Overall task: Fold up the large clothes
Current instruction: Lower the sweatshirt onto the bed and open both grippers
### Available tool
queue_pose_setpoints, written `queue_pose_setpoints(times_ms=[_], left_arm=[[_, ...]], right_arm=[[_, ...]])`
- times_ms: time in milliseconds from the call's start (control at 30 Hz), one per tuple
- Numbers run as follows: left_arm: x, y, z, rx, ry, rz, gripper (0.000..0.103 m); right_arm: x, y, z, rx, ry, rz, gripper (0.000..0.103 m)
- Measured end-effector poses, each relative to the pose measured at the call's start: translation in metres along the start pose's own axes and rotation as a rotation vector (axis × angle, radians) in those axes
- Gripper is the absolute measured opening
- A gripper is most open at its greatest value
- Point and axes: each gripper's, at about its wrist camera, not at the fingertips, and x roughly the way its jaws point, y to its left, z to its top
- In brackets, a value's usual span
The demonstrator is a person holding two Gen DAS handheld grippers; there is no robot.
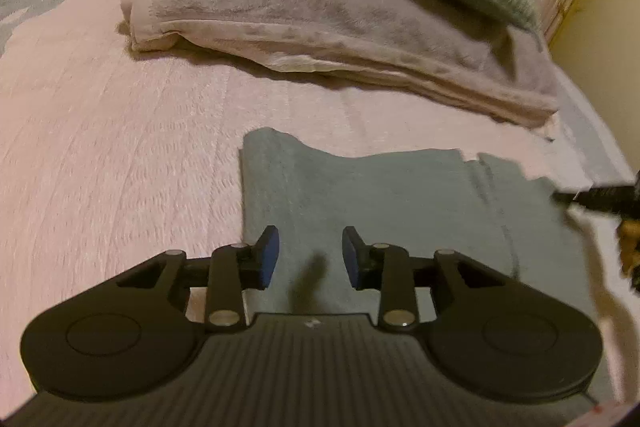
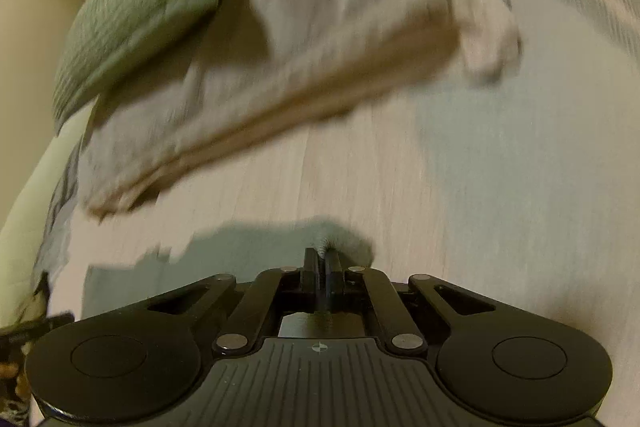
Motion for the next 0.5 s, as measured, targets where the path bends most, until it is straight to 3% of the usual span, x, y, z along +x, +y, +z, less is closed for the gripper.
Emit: queue_pose_setpoints(times_ms=[67, 200, 267, 300, 333, 433, 467, 500], left_arm=[[0.010, 0.004, 0.006, 0.009, 0.001, 0.011, 0.031], [0.025, 0.014, 0.013, 0.002, 0.008, 0.044, 0.034], [0.032, 0.017, 0.013, -0.005, 0.024, 0.036, 0.034], [0.034, 0.018, 0.013, -0.002, 0.032, 0.033, 0.035], [0.038, 0.018, 0.014, 0.004, 0.039, 0.032, 0.035], [0.048, 0.024, 0.015, -0.019, 0.061, 0.018, 0.033], [0.052, 0.026, 0.015, -0.029, 0.071, 0.004, 0.028], [0.055, 0.027, 0.016, -0.028, 0.072, -0.002, 0.015]], right_arm=[[0.011, 0.002, 0.013, -0.052, 0.025, -0.016, 0.000], [0.024, 0.000, 0.008, -0.129, 0.046, -0.073, 0.000], [0.017, -0.003, 0.002, -0.113, 0.013, -0.107, 0.024], [0.012, -0.001, -0.001, -0.123, 0.001, -0.145, 0.042], [0.007, 0.001, -0.005, -0.134, -0.016, -0.167, 0.046], [-0.010, 0.001, -0.020, -0.108, -0.024, -0.130, 0.046], [-0.012, 0.004, -0.025, -0.117, -0.003, -0.115, 0.046], [-0.011, 0.007, -0.030, -0.145, 0.013, -0.113, 0.046]])
